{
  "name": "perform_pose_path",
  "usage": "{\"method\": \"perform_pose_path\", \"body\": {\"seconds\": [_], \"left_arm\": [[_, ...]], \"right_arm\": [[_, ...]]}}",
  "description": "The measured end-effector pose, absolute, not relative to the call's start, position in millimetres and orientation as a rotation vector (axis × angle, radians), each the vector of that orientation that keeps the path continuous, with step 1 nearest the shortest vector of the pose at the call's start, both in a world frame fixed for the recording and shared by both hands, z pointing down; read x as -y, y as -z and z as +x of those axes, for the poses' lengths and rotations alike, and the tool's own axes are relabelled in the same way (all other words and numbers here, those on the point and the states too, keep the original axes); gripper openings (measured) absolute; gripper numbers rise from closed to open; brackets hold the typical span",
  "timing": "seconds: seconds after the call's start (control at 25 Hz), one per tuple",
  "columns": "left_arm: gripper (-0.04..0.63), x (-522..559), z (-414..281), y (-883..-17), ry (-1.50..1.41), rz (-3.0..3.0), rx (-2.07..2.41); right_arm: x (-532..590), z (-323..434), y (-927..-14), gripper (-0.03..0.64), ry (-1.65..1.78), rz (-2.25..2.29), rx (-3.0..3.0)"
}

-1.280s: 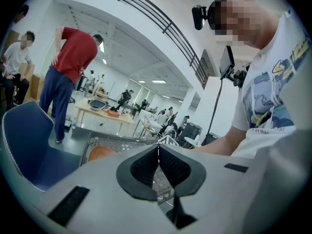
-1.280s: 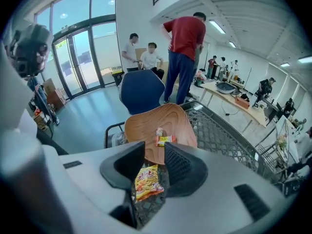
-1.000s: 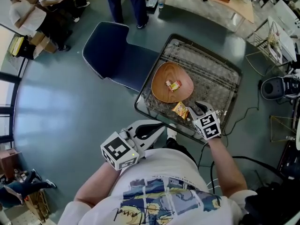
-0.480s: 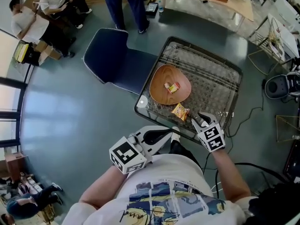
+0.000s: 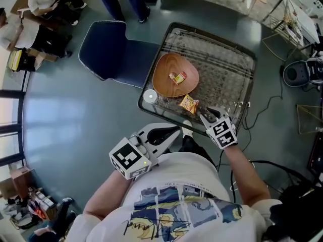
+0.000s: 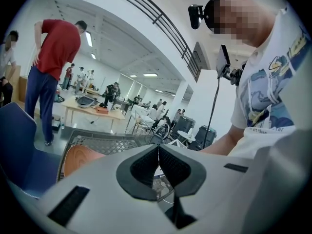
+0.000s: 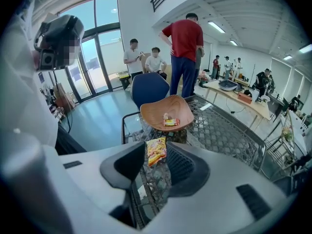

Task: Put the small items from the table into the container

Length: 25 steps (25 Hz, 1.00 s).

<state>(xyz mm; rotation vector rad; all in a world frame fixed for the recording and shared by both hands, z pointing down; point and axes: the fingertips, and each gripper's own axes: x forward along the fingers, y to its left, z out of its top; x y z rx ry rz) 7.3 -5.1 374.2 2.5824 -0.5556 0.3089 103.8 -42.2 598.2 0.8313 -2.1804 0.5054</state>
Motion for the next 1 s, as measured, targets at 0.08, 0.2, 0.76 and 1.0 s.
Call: {"method": "perform_pose_path", "body": {"seconds": [0.08,0.2,0.76,1.0], "left_arm": [[0.009,4.9,4.9,-376.4,-0.308,2.572,0.555],[0.011,4.7,0.3,-378.0,-0.314,2.565,0.557],[0.011,17.7,-48.8,-387.1,-0.317,2.493,0.717],[0.009,23.3,-63.6,-387.4,-0.301,2.474,0.751]], "right_arm": [[42.6,101.7,-612.2,0.121,-0.509,0.818,2.165],[44.5,93.1,-629.0,0.127,-0.503,0.768,2.141],[77.0,53.1,-737.1,0.163,-0.363,0.522,1.968],[82.2,49.2,-745.3,0.162,-0.366,0.508,1.937]]}}
